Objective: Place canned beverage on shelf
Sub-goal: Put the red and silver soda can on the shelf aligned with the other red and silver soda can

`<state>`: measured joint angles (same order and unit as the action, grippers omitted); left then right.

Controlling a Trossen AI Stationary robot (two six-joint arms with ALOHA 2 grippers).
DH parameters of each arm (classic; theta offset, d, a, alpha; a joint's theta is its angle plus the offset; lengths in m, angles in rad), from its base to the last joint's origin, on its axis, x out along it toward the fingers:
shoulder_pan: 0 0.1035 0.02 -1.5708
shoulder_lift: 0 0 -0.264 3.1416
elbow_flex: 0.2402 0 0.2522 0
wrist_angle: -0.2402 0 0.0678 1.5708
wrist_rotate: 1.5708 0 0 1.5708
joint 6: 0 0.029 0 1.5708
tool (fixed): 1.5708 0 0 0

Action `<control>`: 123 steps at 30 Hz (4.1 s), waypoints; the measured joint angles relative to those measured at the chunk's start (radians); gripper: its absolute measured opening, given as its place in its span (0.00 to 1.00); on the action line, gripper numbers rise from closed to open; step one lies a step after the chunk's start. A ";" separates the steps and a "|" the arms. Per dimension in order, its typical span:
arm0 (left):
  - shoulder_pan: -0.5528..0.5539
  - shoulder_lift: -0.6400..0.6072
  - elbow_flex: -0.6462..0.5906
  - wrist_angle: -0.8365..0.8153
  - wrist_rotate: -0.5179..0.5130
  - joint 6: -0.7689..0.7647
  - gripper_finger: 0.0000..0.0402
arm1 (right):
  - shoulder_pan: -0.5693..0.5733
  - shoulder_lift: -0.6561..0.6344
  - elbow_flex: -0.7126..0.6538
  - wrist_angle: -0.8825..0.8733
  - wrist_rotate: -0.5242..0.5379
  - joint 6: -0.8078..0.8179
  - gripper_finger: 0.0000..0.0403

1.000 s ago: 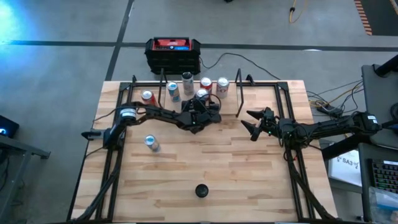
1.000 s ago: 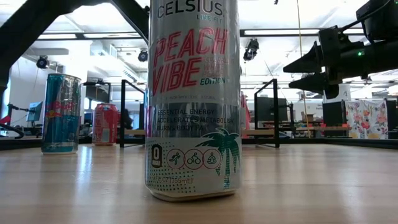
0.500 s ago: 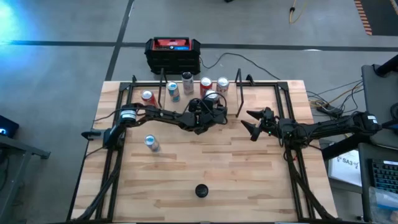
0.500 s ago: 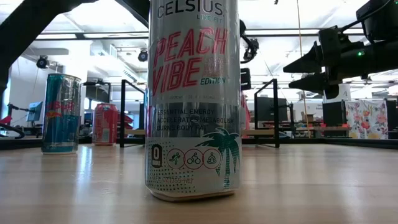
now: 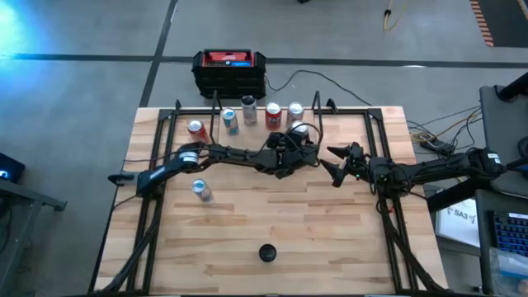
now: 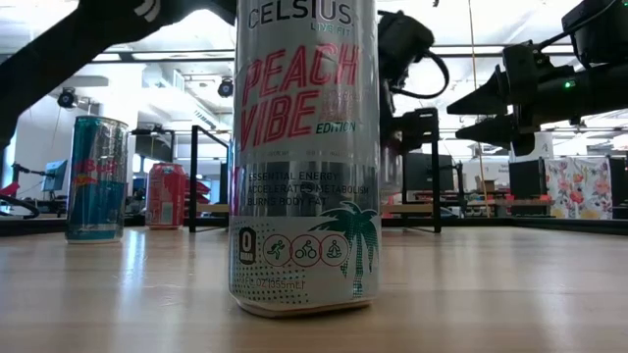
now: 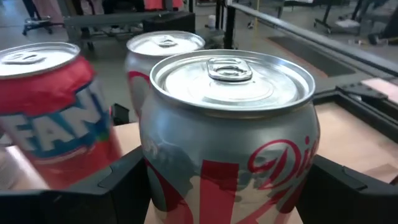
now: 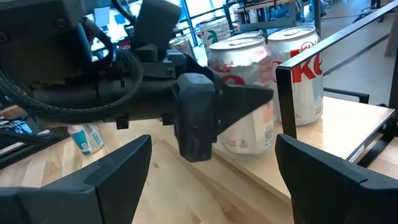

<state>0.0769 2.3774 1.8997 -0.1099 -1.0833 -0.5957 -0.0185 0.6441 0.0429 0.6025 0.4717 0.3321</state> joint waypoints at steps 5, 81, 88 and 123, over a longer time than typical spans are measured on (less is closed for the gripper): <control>0.001 0.038 0.101 -0.135 0.046 -0.061 0.72 | 0.000 0.000 0.000 0.000 0.000 0.000 0.81; -0.031 0.059 0.114 -0.200 -0.139 -0.173 0.99 | 0.000 0.000 0.000 0.000 0.000 0.000 0.81; -0.027 0.053 0.114 -0.290 -0.149 -0.200 0.99 | 0.000 0.000 0.000 0.000 0.000 0.000 0.81; -0.005 -0.037 0.114 -0.397 0.153 -0.250 0.99 | 0.000 0.000 0.000 0.000 0.000 0.000 0.81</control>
<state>0.0715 2.3402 2.0136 -0.5067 -0.9302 -0.8454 -0.0183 0.6441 0.0429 0.6022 0.4718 0.3321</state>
